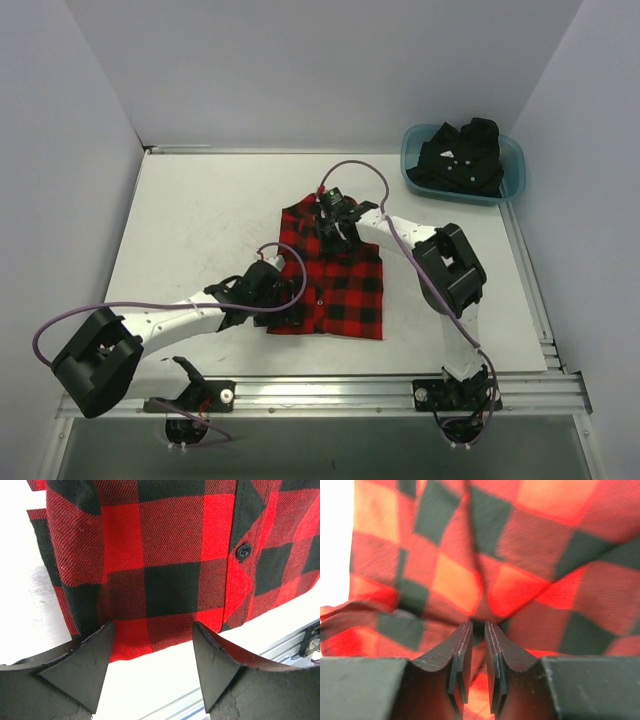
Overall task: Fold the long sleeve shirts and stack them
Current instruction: Fold the shirt
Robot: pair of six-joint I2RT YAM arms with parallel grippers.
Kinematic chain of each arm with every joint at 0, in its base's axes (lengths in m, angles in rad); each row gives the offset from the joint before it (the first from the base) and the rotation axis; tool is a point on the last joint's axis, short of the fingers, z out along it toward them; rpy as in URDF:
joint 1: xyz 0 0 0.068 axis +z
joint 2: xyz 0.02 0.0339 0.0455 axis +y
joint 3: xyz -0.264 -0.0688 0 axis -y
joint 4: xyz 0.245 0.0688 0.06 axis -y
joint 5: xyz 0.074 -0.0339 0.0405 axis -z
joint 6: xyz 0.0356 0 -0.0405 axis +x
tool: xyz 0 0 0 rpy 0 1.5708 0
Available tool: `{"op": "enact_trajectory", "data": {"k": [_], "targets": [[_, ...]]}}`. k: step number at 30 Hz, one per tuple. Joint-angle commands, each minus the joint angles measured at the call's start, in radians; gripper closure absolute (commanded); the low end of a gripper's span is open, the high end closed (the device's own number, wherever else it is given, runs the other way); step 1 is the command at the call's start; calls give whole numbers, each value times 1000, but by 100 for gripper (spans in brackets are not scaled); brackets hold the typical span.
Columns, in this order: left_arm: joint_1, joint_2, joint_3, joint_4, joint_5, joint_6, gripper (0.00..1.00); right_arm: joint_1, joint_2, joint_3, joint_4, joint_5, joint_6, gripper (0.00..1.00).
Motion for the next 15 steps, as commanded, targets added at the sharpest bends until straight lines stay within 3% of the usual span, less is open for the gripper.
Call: {"op": "enact_trajectory", "data": {"k": [1, 5, 8, 9, 11, 15], "targets": [[2, 41, -54, -52, 31, -21, 25, -5, -85, 22, -47, 186, -85, 81], [3, 14, -30, -56, 31, -13, 24, -2, -166, 1, -44, 309, -110, 80], [3, -32, 14, -76, 19, -1, 20, -19, -249, -59, -45, 304, -70, 75], [3, -46, 47, -81, 8, 2, 19, -25, -274, -80, -44, 265, -50, 63], [8, -87, 93, -98, -12, 7, 18, -57, -349, -131, -41, 185, 20, 52], [51, -117, 189, -87, -65, 10, 22, -201, -455, -325, 16, -70, 129, 46]]}}
